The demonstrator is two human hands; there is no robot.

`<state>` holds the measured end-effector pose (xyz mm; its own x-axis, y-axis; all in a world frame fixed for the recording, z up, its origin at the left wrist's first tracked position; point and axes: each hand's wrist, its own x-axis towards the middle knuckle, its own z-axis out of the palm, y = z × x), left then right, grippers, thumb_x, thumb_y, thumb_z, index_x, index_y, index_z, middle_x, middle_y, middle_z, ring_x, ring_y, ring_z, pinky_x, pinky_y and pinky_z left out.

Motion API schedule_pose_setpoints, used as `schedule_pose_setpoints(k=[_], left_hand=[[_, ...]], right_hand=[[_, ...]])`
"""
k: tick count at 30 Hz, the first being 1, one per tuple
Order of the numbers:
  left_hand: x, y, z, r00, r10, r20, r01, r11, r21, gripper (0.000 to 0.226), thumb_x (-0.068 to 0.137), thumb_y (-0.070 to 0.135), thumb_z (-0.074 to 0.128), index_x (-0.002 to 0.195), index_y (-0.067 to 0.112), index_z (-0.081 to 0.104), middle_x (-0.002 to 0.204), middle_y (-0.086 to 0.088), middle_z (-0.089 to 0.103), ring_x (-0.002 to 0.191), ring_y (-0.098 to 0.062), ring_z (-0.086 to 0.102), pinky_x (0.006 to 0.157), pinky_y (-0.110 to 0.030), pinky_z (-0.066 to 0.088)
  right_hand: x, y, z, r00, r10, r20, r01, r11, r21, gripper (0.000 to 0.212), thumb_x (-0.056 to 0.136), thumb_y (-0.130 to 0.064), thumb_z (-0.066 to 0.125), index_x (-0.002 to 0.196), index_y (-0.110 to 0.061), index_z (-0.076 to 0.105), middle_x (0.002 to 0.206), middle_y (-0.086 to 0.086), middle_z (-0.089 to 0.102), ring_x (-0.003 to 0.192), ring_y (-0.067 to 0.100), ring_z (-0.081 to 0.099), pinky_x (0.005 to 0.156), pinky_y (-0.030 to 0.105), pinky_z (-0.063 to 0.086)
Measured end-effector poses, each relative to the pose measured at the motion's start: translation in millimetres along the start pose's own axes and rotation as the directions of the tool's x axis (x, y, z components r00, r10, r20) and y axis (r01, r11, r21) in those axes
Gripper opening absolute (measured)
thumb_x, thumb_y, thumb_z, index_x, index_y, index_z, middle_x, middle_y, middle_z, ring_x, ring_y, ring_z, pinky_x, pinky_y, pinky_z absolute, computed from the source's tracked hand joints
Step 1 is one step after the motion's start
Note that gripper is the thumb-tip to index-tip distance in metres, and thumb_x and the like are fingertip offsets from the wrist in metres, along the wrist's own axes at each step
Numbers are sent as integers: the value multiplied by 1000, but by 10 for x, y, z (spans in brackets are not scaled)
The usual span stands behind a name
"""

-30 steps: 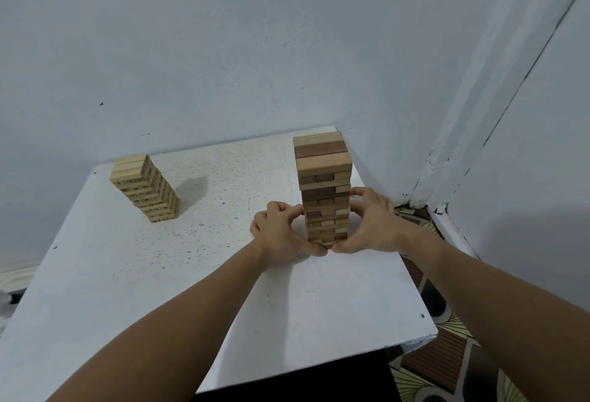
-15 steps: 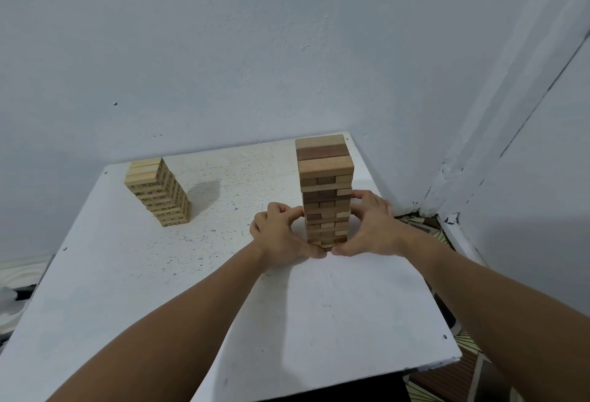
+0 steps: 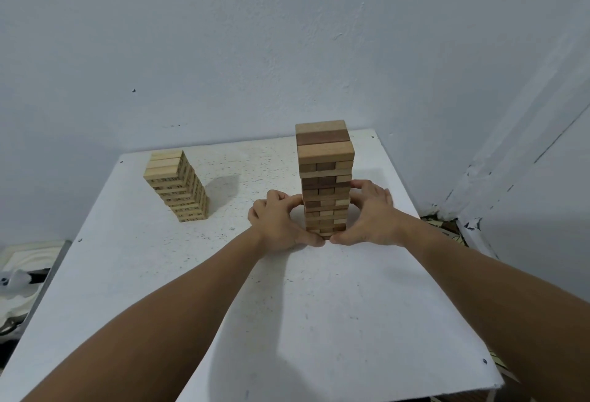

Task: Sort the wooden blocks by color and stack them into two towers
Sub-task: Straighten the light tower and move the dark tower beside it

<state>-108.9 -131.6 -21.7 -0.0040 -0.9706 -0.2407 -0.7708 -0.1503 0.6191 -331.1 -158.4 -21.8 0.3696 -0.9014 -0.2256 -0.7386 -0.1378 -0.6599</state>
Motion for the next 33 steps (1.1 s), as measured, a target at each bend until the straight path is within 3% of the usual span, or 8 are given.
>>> schedule_pose_setpoints(k=[4,13,18,24,33], left_hand=[[93,-68,-85,1000,4,-2,-4,1000,-26,63,51,57,93,106,62,62,118,13,33,117,-19,23,115,-42,29],[325,-157,-270,1000,9,12,-9,1000,-27,56,50,57,94,90,70,57,117,14,36,120,-19,24,113,-37,24],[443,-194,-352,1000,-4,25,4,1000,-14,56,50,58,94,84,73,52,117,14,38,120,-18,26,116,-42,25],[512,-236,-358,1000,-10,26,10,1000,-18,58,52,60,93,90,71,52,119,13,38,123,-19,25,117,-45,26],[516,-268,-334,1000,-9,19,9,1000,-11,66,56,58,93,110,63,56,122,10,37,125,-18,22,120,-47,23]], right_hand=[[157,-61,18,1000,-2,-8,2,1000,-21,67,64,-49,90,122,-53,57,149,-17,20,141,5,6,126,53,1],[474,-166,39,999,25,-39,-27,999,-44,76,63,-49,91,129,-49,55,150,-16,20,146,16,8,127,52,3],[596,-237,36,999,29,-40,-32,997,-67,80,65,-48,92,132,-47,50,153,-12,20,151,20,6,127,51,-7],[628,-263,24,999,32,-34,-34,998,-50,73,66,-46,92,115,-53,39,154,-10,21,151,19,6,127,51,-5],[626,-260,40,999,14,-34,-17,998,-66,73,68,-46,91,116,-55,38,156,-9,19,152,21,3,127,51,-8]])
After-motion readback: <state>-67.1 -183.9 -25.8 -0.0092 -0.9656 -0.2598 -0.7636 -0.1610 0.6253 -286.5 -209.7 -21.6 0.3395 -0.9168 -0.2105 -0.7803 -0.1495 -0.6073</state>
